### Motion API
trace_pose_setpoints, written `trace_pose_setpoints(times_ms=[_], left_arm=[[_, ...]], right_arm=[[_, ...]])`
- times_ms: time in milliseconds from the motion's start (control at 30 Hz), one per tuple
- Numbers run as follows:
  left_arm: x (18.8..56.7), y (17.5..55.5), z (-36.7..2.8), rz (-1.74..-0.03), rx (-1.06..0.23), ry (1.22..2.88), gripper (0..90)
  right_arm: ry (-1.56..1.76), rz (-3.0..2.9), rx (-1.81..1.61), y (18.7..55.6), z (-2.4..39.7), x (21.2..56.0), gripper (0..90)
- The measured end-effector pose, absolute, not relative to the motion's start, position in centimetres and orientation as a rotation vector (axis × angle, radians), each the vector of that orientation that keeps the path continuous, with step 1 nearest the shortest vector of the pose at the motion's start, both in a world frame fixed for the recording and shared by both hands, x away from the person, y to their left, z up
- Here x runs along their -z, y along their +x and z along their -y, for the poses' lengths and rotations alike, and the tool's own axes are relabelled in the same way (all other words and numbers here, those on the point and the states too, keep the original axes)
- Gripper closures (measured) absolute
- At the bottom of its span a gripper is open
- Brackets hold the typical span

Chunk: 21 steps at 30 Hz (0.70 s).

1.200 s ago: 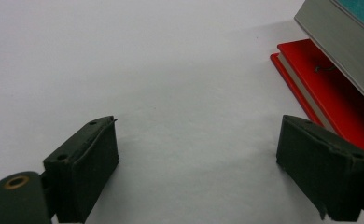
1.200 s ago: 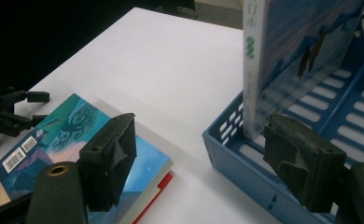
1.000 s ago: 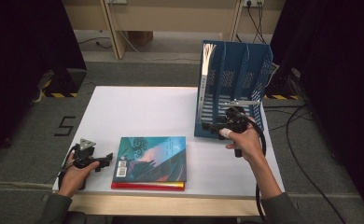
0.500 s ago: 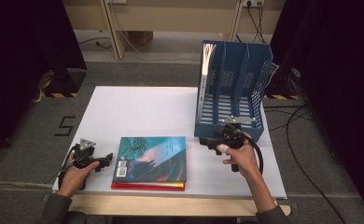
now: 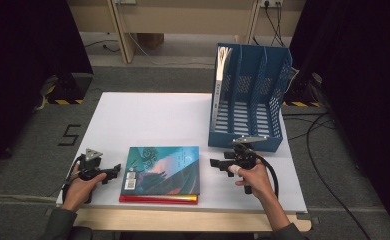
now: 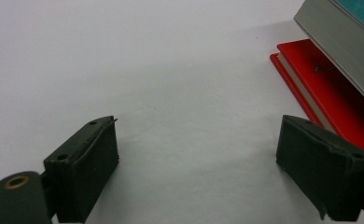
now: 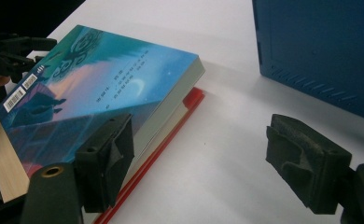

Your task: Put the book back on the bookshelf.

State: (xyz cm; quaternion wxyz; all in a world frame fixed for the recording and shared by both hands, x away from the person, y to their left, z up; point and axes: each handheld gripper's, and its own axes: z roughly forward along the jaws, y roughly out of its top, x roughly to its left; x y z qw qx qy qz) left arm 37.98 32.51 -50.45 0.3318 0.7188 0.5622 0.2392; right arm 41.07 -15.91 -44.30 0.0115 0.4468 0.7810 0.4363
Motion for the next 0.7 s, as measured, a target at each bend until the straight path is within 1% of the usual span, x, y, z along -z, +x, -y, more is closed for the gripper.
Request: trace_pose_setpoints(times_ms=[300,400,533,700], left_arm=[[50.5,38.0,-32.5,-1.469,-0.624,1.878,11.6],[50.4,38.0,-32.5,-1.469,-0.625,1.877,11.8],[50.3,37.7,-32.5,-1.451,-0.627,1.872,14.8],[48.7,36.5,-32.0,-1.41,-0.636,1.819,14.5]], right_arm=[[1.414,-2.458,-1.377,40.6,15.6,45.4,23.0],[1.433,-2.482,-1.455,40.6,15.6,45.8,23.2],[1.434,-2.501,-1.453,40.3,15.2,46.1,23.3],[1.41,-2.521,-1.44,40.1,14.6,46.4,23.8]])
